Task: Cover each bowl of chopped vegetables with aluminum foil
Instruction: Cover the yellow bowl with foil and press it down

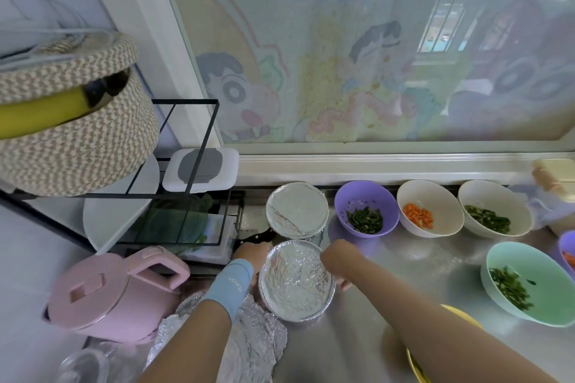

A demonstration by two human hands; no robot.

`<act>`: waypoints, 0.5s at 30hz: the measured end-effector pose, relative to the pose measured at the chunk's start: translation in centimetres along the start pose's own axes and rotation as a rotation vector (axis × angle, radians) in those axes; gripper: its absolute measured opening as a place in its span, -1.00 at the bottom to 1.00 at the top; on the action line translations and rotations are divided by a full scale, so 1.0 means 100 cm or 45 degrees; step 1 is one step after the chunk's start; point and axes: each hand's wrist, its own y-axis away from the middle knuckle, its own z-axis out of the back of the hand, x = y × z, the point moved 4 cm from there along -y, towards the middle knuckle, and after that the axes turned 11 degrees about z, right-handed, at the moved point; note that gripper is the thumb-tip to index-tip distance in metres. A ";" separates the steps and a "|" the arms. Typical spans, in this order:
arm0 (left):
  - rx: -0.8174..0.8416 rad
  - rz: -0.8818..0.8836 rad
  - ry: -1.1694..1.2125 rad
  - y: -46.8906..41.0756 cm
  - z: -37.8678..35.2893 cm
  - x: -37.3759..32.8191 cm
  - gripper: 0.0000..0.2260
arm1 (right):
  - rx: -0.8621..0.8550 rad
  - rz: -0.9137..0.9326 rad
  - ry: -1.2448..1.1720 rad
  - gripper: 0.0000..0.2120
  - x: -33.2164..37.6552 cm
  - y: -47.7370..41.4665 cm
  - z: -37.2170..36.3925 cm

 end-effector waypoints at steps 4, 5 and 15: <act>-0.174 -0.186 -0.278 0.036 0.003 -0.011 -0.75 | 0.206 -0.030 0.266 -0.80 -0.008 0.003 0.005; -0.258 -0.279 -0.333 0.043 0.002 -0.017 -0.75 | 0.229 0.019 0.338 -0.82 -0.011 0.001 0.011; 0.045 -0.618 -0.271 0.107 -0.130 -0.059 -0.76 | -0.050 0.208 0.388 -0.65 -0.103 0.044 0.102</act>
